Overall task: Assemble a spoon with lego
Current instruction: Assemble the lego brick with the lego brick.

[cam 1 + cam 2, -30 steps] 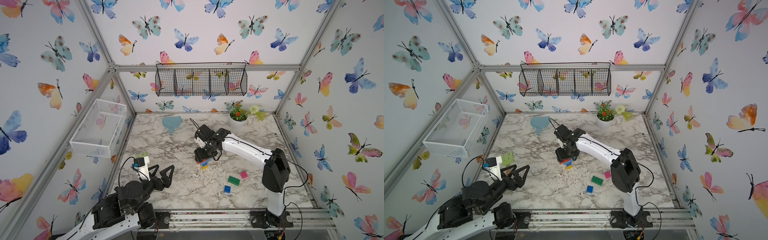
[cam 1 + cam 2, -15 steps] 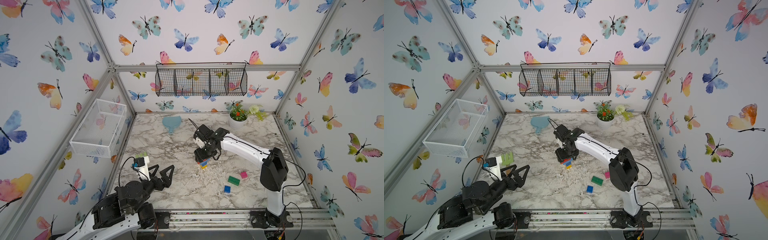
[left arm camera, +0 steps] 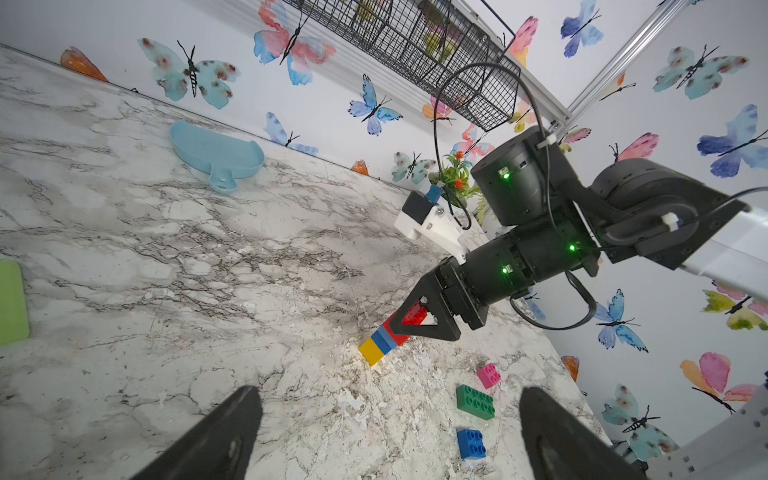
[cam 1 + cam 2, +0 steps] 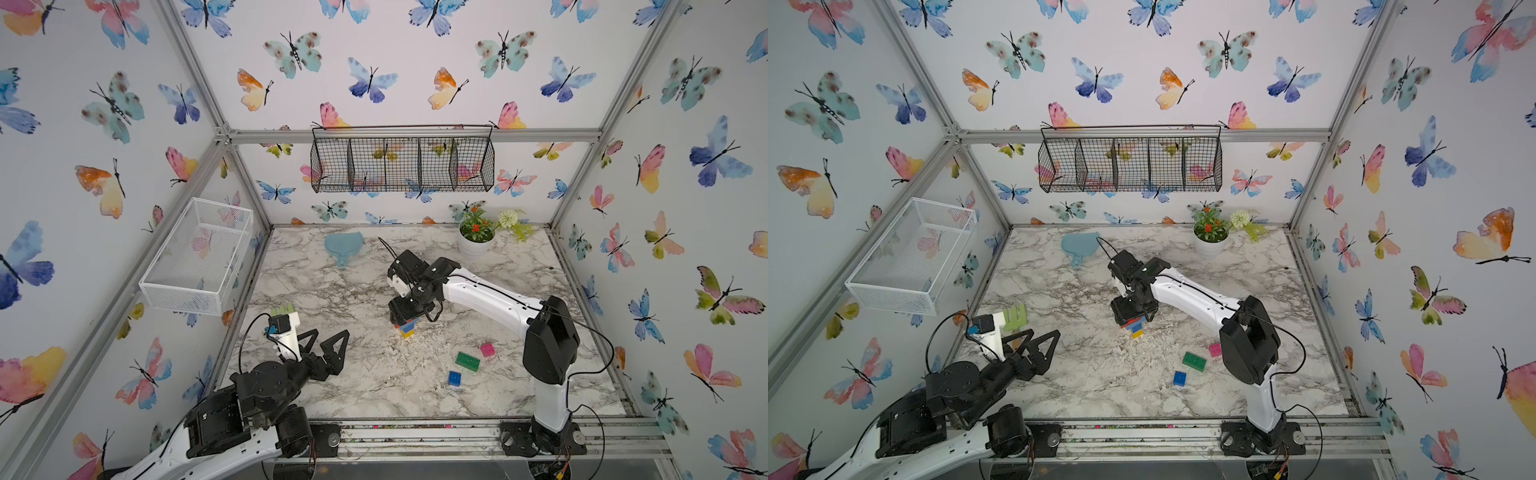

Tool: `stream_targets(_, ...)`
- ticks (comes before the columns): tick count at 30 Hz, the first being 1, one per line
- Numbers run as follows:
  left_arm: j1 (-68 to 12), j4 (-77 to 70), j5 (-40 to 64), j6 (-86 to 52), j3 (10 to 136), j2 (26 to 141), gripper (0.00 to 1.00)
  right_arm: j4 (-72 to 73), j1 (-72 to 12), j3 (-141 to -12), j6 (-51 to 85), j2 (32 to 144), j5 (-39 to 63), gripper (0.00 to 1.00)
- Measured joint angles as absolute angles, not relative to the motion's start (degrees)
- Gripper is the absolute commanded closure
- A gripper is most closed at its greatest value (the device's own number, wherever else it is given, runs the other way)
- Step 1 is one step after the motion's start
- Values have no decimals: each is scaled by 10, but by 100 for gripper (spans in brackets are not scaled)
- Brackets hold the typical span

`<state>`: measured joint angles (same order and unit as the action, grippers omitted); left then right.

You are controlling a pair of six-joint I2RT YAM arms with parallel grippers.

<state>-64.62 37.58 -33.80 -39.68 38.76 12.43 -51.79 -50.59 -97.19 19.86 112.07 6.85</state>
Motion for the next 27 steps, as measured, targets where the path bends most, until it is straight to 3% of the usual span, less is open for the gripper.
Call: stream_targets(27,-646,376,-338,-397,388,124,2,-528,-540,-974,208,1134,-4,99)
